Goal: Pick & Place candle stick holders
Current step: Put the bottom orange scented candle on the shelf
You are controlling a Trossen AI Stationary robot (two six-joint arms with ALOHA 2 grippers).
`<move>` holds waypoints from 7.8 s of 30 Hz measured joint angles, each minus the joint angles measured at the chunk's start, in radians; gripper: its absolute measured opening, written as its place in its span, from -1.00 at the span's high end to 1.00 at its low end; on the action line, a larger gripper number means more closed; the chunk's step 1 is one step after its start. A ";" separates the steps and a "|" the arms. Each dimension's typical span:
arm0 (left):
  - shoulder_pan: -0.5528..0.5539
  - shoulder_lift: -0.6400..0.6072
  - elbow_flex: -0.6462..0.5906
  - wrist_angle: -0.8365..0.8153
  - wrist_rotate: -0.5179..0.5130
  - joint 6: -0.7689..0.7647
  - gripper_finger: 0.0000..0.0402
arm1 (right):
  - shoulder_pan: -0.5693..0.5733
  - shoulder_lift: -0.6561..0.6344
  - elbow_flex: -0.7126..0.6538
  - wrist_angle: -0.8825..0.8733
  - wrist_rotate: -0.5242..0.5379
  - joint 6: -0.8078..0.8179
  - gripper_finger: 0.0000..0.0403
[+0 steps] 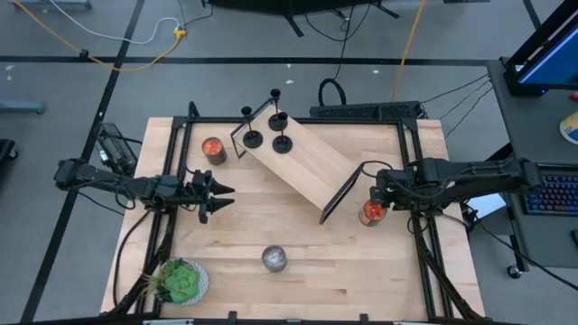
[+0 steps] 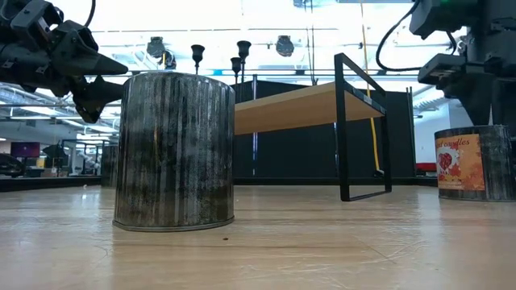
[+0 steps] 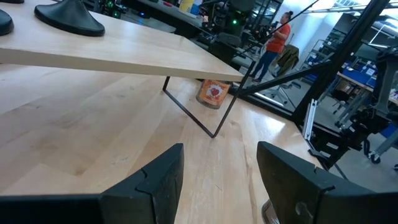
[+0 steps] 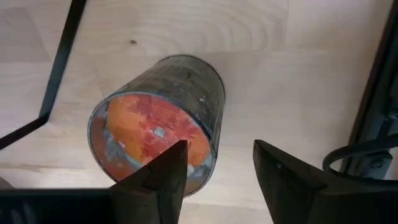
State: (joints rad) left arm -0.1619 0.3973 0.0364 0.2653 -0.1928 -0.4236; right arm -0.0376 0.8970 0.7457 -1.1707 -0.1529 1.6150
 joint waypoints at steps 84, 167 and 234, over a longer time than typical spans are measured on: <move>0.000 0.002 0.000 0.001 0.000 -0.027 -0.04 | 0.202 0.174 0.349 0.100 -0.346 -0.134 1.00; 0.000 0.002 0.000 0.001 0.000 -0.083 -0.04 | -0.163 0.932 1.325 -0.404 0.047 -1.253 1.00; 0.000 0.002 0.000 0.001 0.000 -0.077 -0.04 | -0.147 0.942 1.246 -0.313 0.017 -1.250 0.85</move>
State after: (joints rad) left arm -0.1619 0.3989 0.0364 0.2661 -0.1928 -0.5003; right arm -0.1848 1.8391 1.9921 -1.4841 -0.1357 0.3645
